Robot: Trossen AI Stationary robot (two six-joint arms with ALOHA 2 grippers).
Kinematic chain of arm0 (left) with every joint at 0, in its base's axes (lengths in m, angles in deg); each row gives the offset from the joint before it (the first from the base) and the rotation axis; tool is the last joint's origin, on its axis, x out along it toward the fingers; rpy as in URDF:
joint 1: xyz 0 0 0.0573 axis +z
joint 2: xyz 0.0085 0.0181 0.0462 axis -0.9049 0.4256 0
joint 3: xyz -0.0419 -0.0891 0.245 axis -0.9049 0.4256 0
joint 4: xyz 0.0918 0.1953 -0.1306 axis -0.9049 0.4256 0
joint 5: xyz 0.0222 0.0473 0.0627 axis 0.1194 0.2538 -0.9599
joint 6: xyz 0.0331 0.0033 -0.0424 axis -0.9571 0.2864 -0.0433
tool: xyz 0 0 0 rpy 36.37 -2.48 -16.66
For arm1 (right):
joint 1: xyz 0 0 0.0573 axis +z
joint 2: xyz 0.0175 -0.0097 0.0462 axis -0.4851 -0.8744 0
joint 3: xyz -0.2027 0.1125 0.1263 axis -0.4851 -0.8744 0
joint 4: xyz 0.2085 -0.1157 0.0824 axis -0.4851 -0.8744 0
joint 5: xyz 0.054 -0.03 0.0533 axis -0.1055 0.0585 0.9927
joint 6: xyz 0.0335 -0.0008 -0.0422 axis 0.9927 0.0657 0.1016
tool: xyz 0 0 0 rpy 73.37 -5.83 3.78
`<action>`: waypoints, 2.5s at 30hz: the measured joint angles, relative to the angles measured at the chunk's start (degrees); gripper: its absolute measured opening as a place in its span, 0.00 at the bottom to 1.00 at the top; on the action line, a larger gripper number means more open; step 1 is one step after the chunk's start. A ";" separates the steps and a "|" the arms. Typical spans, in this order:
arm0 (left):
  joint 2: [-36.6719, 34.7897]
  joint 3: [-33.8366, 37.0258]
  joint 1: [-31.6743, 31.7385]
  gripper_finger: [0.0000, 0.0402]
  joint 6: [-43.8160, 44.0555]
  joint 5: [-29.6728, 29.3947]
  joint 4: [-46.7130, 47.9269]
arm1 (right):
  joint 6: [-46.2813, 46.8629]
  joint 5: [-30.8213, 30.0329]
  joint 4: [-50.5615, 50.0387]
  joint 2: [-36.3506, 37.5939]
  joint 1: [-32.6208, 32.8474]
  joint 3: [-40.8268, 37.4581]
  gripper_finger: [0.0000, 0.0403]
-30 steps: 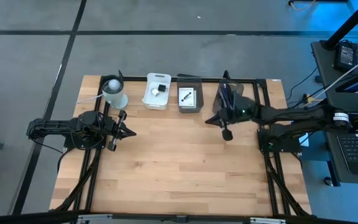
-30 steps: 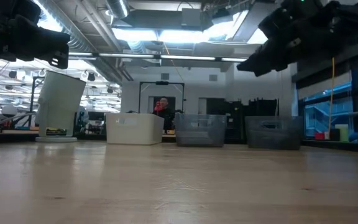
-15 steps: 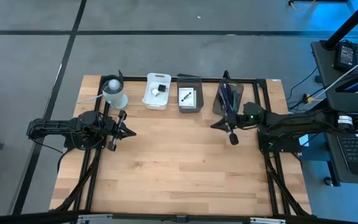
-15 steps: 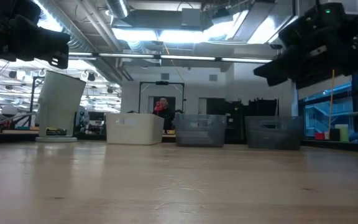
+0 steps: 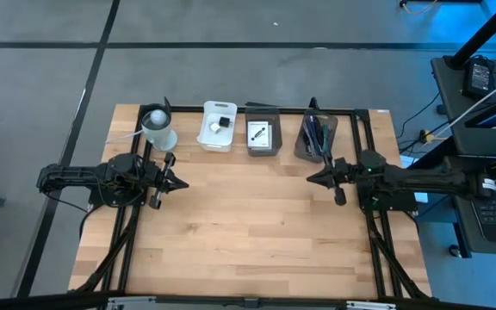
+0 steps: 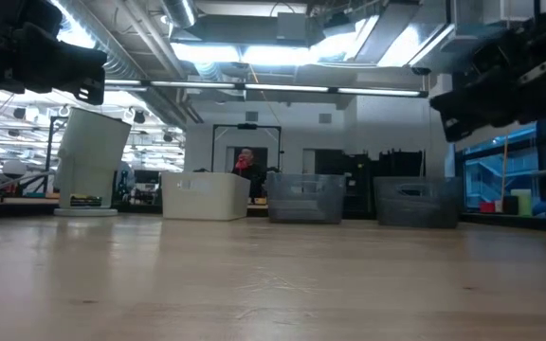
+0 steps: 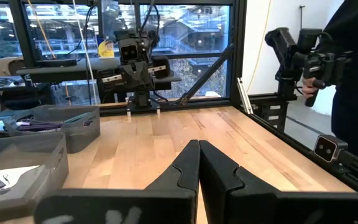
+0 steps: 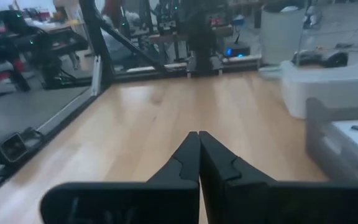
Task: Pick and place items into bin
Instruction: Return to Home Position
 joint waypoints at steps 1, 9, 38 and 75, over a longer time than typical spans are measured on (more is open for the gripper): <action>0.00 0.00 0.00 0.00 0.00 0.00 0.00 | 0.07 0.91 -2.19 1.62 0.00 0.03 0.00; 0.00 0.01 0.00 0.00 0.00 -0.02 0.01 | -1.88 2.53 -15.23 12.84 0.00 0.28 0.00; 0.00 0.02 0.00 0.00 0.00 0.00 0.00 | 7.12 -11.16 -20.58 31.50 8.04 0.37 0.00; 0.01 0.02 0.00 0.00 0.00 0.01 0.00 | -1.85 -7.96 -24.63 30.91 8.37 0.37 0.03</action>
